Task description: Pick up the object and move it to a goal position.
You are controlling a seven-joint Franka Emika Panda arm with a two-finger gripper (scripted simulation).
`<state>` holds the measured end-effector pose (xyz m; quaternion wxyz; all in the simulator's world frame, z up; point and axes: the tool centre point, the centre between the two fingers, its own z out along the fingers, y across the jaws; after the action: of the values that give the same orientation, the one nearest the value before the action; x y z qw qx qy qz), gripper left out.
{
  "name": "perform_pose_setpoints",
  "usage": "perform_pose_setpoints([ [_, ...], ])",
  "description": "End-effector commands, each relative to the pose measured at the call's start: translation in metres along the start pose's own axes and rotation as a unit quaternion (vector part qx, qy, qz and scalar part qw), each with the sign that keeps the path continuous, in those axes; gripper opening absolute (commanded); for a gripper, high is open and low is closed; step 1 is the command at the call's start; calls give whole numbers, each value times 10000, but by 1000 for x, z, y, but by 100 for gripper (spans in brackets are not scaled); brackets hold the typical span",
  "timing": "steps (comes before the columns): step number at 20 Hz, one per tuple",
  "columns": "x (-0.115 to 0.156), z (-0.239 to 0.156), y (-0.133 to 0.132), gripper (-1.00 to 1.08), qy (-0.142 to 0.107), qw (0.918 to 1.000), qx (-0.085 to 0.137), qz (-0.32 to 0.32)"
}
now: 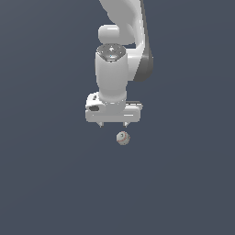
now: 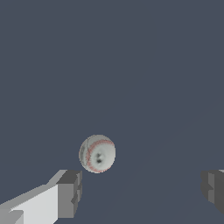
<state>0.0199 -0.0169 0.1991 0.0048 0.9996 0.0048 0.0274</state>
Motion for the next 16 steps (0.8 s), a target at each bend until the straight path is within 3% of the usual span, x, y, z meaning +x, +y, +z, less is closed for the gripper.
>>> perform_pose_setpoints([
  [1, 0, 0, 0, 100, 0, 10000, 0, 0],
  [16, 2, 2, -20, 100, 61, 10000, 6, -73],
])
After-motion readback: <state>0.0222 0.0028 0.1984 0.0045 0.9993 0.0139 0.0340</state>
